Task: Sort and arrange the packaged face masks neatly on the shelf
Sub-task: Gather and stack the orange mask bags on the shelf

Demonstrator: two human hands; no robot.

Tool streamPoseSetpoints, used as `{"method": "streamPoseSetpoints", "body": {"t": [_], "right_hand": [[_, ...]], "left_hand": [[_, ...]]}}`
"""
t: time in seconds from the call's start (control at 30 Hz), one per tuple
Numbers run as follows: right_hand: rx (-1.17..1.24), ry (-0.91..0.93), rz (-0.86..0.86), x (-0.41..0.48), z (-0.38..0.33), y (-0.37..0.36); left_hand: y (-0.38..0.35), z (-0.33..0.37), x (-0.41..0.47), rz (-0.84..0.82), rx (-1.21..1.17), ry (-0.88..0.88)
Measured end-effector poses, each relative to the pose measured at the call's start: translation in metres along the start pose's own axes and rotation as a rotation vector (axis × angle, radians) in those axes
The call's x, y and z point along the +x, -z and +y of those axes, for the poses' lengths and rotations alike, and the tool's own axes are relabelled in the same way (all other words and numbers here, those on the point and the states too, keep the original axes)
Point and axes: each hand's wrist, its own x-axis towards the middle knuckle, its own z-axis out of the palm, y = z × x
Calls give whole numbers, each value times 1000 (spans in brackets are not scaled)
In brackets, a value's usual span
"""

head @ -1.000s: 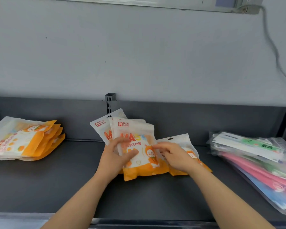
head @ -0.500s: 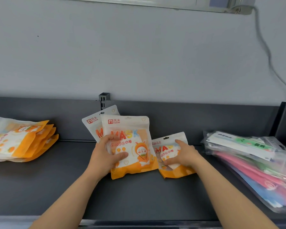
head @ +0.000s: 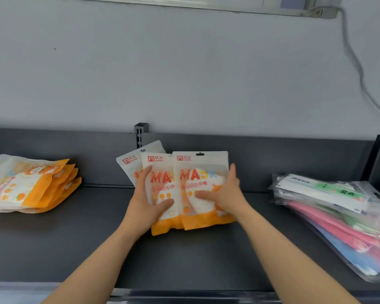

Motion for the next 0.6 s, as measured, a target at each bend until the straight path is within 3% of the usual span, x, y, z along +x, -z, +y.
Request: {"method": "streamPoseSetpoints", "body": {"t": [0.1, 0.33, 0.6], "right_hand": [[174, -81, -135, 7, 1, -24], [345, 21, -269, 6, -9, -42], [678, 57, -515, 10, -11, 21]], "left_hand": [[1, 4, -2, 11, -62, 41], [1, 10, 3, -7, 16, 21], [-15, 36, 19, -207, -112, -69]]}}
